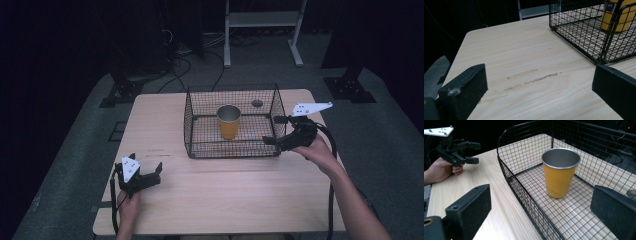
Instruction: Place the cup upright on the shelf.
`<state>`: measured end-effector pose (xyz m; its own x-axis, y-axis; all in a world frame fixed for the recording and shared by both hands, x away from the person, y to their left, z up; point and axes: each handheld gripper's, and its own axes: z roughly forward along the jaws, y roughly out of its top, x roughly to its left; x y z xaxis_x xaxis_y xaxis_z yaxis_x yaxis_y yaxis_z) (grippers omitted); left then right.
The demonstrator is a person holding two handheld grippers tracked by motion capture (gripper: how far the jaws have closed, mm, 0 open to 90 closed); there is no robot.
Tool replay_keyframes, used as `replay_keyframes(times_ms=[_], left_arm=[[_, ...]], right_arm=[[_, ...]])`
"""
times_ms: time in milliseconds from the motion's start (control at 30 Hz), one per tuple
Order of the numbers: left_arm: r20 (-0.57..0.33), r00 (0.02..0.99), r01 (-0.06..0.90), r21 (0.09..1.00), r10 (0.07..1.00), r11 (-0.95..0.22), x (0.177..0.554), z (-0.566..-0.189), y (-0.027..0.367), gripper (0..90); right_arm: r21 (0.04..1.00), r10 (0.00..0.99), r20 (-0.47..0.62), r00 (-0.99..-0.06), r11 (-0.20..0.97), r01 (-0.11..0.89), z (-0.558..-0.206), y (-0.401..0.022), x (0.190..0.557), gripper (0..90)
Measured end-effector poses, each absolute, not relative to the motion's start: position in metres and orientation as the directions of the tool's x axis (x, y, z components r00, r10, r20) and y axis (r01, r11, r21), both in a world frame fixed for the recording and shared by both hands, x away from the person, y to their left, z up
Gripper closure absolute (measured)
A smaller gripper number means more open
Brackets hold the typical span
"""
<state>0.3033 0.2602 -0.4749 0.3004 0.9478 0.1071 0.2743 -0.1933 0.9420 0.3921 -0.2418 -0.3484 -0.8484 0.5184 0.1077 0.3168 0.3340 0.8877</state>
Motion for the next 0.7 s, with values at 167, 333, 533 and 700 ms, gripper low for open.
replay_keyframes(times_ms=[167, 333, 533, 700], left_arm=[[0.108, 0.300, 0.274, 0.942, 0.948, -0.194, 0.303, -0.475, 0.260, 0.0], [0.107, 0.300, 0.274, 0.942, 0.948, -0.193, 0.303, -0.475, 0.260, 0.0], [0.107, 0.300, 0.274, 0.942, 0.948, -0.193, 0.303, -0.475, 0.260, 0.0], [0.106, 0.299, 0.275, 0.942, 0.948, -0.192, 0.303, -0.475, 0.260, 0.0]], right_arm=[[0.892, 0.523, 0.111, -0.845, 0.322, 0.317, -0.350, -0.247, 0.388, 2.5], [0.891, 0.531, 0.116, -0.839, 0.317, 0.324, -0.352, -0.252, 0.386, 2.5], [0.891, 0.537, 0.126, -0.834, 0.308, 0.333, -0.354, -0.256, 0.386, 2.5], [0.891, 0.535, 0.132, -0.834, 0.305, 0.336, -0.355, -0.258, 0.385, 2.5]])
